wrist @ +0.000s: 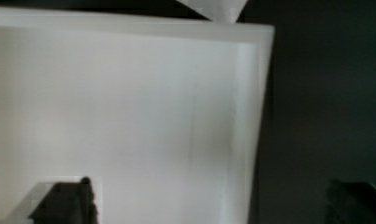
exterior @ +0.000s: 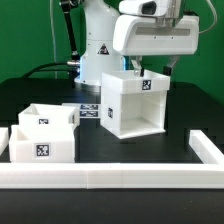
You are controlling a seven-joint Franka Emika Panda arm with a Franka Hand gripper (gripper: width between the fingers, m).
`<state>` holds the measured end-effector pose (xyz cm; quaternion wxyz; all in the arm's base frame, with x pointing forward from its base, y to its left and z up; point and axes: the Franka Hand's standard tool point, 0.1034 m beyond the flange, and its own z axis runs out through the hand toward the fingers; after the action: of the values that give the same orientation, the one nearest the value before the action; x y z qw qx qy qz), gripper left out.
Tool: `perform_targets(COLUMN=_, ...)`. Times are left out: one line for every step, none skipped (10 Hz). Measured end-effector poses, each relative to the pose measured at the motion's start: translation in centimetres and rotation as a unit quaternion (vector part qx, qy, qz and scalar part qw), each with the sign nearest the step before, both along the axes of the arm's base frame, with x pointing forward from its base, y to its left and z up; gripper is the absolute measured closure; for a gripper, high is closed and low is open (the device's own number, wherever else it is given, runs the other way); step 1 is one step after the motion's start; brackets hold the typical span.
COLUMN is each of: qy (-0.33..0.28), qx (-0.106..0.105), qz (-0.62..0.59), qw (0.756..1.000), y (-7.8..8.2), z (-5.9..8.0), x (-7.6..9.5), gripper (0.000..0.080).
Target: Assemble drawer
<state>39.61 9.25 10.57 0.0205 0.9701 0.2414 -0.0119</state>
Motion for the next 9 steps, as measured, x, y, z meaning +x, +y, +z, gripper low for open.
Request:
perform_targets(qy=0.004, qx=0.003, qz=0.001, qw=1.000, y=0.04, z=-0.54, x=-0.13, gripper=0.0150)
perform_targets(qy=0.007, qx=0.004, qz=0.000, qw=1.000, y=0.05, z=-0.81, x=-0.24, gripper=0.0150)
perform_targets(qy=0.009, qx=0.003, qz=-0.001, qw=1.000, y=0.05, z=-0.92, x=-0.28, gripper=0.0150)
perform_targets(qy=0.011, qx=0.003, qz=-0.002, qw=1.000, y=0.03, z=-0.89, x=-0.26, gripper=0.0279)
perform_targets(qy=0.015, qx=0.003, qz=-0.006, qw=1.000, y=-0.03, z=-0.85, x=-0.28, gripper=0.0429)
perform_targets(qy=0.018, qx=0.002, qz=-0.008, qw=1.000, y=-0.11, z=-0.78, x=-0.23, gripper=0.0429)
perform_targets(qy=0.017, qx=0.003, qz=-0.007, qw=1.000, y=-0.08, z=-0.81, x=-0.20, gripper=0.0570)
perform_targets(qy=0.018, qx=0.003, qz=-0.007, qw=1.000, y=-0.08, z=-0.83, x=-0.21, gripper=0.0701)
perform_targets(qy=0.018, qx=0.003, qz=-0.007, qw=1.000, y=-0.07, z=-0.82, x=-0.19, gripper=0.0701)
